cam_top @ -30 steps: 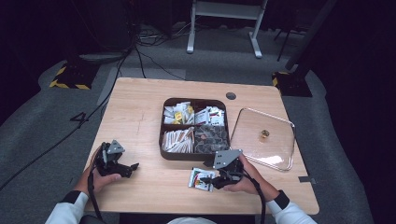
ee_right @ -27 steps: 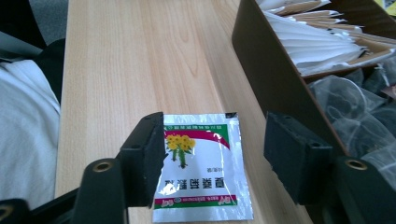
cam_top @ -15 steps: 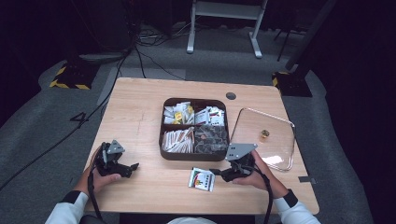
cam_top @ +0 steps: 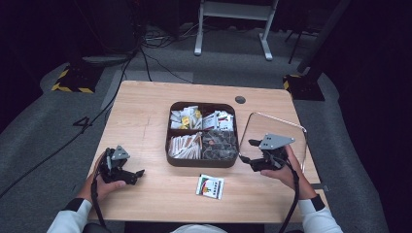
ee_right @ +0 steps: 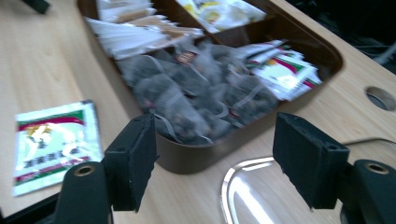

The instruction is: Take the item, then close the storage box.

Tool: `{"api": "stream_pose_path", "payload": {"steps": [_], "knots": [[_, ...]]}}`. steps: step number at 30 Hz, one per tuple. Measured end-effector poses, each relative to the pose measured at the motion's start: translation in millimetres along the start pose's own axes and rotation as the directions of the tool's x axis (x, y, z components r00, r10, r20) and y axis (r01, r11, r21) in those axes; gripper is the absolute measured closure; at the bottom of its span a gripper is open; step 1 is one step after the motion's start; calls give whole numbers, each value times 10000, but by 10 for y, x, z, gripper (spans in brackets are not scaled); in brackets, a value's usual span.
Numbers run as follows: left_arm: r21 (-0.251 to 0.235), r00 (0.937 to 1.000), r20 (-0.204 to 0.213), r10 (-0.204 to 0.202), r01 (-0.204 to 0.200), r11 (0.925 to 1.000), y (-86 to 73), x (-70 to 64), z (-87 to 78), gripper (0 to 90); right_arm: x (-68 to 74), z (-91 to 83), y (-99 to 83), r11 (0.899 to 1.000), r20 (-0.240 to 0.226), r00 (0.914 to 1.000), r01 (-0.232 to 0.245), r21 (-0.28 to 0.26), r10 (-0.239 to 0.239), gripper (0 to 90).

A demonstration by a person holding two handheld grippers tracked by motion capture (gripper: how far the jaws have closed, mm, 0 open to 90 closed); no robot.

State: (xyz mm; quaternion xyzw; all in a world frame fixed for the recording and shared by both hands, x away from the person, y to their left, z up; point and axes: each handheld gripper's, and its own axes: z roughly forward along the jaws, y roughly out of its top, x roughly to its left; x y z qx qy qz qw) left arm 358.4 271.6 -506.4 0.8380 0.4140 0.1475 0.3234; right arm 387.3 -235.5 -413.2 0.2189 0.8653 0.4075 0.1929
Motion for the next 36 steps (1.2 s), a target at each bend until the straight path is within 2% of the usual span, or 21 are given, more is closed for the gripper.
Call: {"api": "stream_pose_path", "payload": {"steps": [6,9,11,15,24,26,33,36], "knots": [[0,10000,-1,-1,1,10000,0,0,0,4,-204,-62,-97,9987,678,9964,-513,9,512,305],[-1,10000,-2,-1,1,10000,0,0,0,4,-322,-75,-166,9967,1151,9903,-797,127,777,298],[-1,10000,-3,2,-2,10000,0,0,0,4,-343,-76,-178,9960,1224,9888,-876,147,852,297],[12,10000,-1,34,-34,10000,-3,1,-3,5,-447,-70,-250,9929,1655,9805,-1131,362,1056,289],[34,10000,-18,70,-70,10000,-8,0,-12,5,-651,-45,-407,9806,2119,9622,-1870,585,1708,282],[27,10000,15,78,-78,10000,-14,1,-16,5,-709,-27,-444,9759,2155,9566,-2120,517,1964,283],[32,10000,27,74,-74,10000,-16,1,-18,5,-889,91,-582,9601,2491,9387,-2662,852,2382,286],[23,9999,9,127,-127,9999,-14,6,-17,4,-943,135,-588,9572,2492,9362,-2762,860,2478,289]]}}
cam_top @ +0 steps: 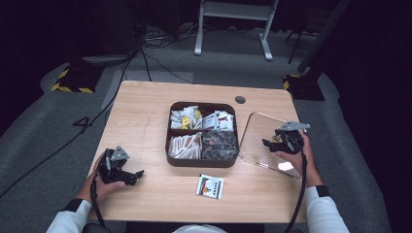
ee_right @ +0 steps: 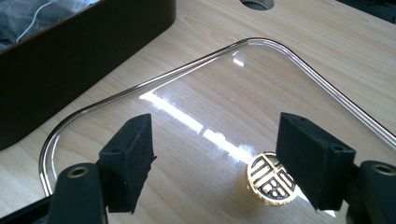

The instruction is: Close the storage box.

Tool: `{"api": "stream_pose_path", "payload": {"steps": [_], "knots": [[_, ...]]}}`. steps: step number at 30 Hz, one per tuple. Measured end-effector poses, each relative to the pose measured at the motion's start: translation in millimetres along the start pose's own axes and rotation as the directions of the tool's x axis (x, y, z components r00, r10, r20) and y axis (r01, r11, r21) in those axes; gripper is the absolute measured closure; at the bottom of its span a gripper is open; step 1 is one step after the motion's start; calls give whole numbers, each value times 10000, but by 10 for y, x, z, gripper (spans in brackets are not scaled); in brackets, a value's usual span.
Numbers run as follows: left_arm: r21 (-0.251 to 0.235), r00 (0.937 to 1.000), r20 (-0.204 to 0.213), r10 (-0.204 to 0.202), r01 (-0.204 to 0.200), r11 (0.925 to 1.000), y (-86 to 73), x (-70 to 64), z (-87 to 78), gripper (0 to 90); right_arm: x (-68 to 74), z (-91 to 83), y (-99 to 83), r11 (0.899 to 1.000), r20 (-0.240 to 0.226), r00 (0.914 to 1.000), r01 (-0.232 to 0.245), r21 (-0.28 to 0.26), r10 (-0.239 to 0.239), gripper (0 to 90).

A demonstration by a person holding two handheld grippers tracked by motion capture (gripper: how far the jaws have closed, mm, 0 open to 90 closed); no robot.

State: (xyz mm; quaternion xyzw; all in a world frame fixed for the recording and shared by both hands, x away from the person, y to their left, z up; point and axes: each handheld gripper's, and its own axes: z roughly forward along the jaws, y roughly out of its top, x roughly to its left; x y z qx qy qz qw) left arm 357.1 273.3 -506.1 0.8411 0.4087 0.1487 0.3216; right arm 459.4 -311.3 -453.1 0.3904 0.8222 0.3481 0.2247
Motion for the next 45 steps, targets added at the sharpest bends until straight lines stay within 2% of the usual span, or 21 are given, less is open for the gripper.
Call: {"api": "stream_pose_path", "payload": {"steps": [12,23,32,36,42,45], "knots": [[10,10000,11,-55,55,10000,-2,-5,-1,5,-184,216,-22,9977,406,9981,-477,474,458,303],[10,10000,13,-53,53,10000,-2,-5,-1,5,-353,258,-181,9899,573,9919,-1174,791,1131,315],[11,10000,13,-52,52,10000,-2,-5,-1,5,-402,287,-264,9848,526,9893,-1411,1018,1363,422],[11,10000,14,-55,55,10000,-2,-5,-1,5,-393,290,-262,9855,519,9896,-1386,983,1340,453],[10,10000,13,-54,54,10000,-2,-5,-1,5,-361,281,-262,9878,266,9919,-1265,912,1246,576],[11,10000,11,-54,54,10000,-2,-5,-1,5,-352,279,-256,9885,276,9928,-1188,934,1167,590]]}}
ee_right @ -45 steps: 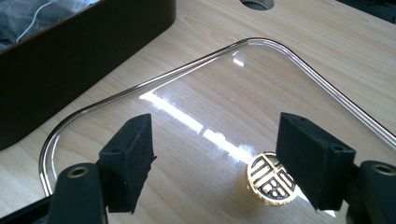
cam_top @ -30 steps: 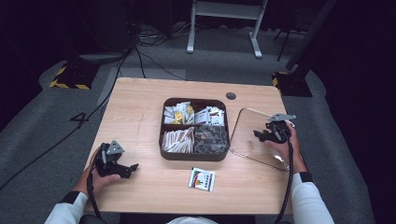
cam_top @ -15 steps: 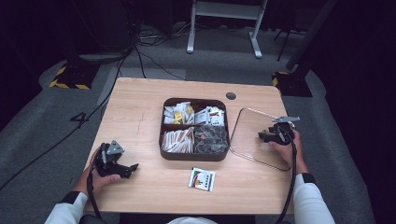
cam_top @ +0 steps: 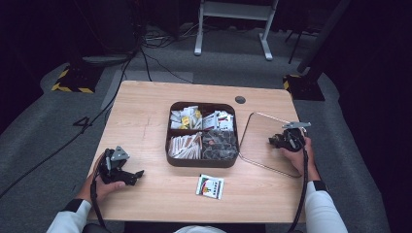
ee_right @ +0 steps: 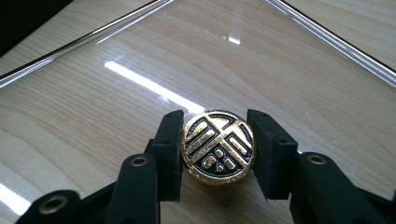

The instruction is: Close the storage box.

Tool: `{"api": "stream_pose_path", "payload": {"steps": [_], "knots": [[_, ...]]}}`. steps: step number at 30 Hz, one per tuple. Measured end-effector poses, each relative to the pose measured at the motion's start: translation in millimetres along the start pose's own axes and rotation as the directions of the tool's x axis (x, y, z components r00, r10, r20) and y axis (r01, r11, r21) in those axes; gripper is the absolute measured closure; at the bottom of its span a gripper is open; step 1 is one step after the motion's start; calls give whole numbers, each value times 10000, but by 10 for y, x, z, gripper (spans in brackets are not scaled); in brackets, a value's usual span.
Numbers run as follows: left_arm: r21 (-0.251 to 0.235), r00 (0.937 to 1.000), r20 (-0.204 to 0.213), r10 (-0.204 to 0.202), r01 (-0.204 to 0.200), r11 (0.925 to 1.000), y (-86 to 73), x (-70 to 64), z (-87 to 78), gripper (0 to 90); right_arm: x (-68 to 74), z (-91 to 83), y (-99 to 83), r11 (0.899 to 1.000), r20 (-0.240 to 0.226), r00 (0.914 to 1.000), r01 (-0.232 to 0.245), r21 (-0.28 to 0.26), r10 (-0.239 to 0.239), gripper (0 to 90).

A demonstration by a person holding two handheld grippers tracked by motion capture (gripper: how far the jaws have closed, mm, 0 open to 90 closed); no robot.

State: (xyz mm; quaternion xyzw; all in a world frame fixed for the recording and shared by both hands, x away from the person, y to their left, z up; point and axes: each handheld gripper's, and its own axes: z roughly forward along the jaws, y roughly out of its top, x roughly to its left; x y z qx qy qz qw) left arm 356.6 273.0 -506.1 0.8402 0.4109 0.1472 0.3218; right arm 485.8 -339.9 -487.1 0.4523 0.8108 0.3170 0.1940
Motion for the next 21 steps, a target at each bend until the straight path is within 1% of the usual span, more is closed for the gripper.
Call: {"api": "stream_pose_path", "payload": {"steps": [4,8,10,15,21], "knots": [[-1,10000,3,-3,3,10000,0,0,0,5,8,-4,4,9999,66,9999,97,39,-97,593],[1,10000,10,13,-13,10000,1,2,0,4,-2,-13,0,9999,107,9999,90,46,-91,594],[0,10000,11,13,-13,10000,1,2,1,5,-8,-21,-3,10000,54,10000,48,47,-48,594],[-1,10000,11,13,-13,10000,1,2,1,5,-35,-61,-9,9998,29,9999,-107,-154,107,594],[3,10000,12,12,-12,10000,1,2,0,4,-27,-102,12,9997,-20,10000,-81,-216,81,594]]}}
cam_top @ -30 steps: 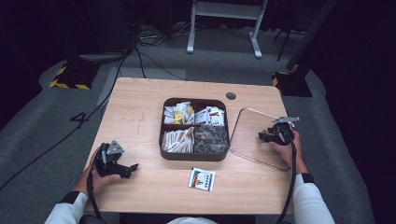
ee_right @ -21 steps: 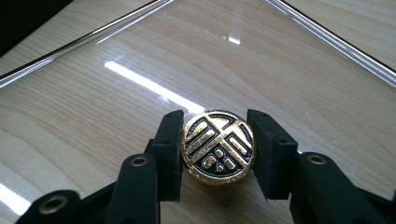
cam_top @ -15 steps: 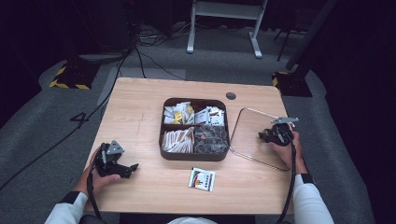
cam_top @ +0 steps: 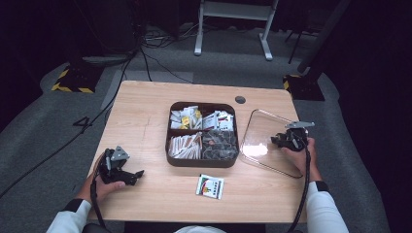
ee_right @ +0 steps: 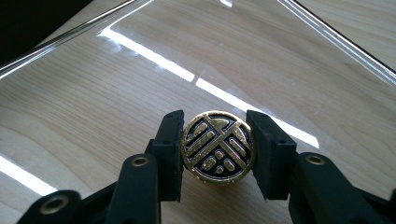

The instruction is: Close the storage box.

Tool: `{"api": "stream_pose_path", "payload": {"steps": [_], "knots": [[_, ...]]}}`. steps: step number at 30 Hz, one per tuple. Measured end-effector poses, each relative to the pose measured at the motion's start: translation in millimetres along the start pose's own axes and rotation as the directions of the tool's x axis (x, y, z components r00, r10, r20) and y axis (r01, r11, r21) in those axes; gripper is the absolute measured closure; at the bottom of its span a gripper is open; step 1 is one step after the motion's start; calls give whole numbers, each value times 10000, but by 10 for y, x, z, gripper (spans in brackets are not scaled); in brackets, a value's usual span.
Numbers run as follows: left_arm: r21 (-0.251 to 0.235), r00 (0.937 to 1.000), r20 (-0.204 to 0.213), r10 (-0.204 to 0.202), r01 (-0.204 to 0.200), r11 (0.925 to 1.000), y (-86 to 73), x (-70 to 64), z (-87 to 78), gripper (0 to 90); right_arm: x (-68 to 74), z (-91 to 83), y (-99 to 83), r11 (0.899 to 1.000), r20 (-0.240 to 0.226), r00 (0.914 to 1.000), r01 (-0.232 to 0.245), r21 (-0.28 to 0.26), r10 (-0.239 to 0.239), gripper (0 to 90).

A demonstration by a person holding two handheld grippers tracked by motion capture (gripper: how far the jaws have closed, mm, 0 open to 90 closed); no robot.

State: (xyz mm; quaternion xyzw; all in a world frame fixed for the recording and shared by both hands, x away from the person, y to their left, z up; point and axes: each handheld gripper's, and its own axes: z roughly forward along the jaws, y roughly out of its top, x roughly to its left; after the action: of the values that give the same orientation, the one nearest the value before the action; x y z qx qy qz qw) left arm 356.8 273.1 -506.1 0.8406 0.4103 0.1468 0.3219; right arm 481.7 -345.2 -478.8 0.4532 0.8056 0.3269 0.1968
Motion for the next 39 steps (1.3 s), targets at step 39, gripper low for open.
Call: {"api": "stream_pose_path", "payload": {"steps": [39], "knots": [[-3,10000,-3,0,0,10000,0,0,0,5,182,-497,367,9927,-111,9968,775,-929,-789,594]]}}
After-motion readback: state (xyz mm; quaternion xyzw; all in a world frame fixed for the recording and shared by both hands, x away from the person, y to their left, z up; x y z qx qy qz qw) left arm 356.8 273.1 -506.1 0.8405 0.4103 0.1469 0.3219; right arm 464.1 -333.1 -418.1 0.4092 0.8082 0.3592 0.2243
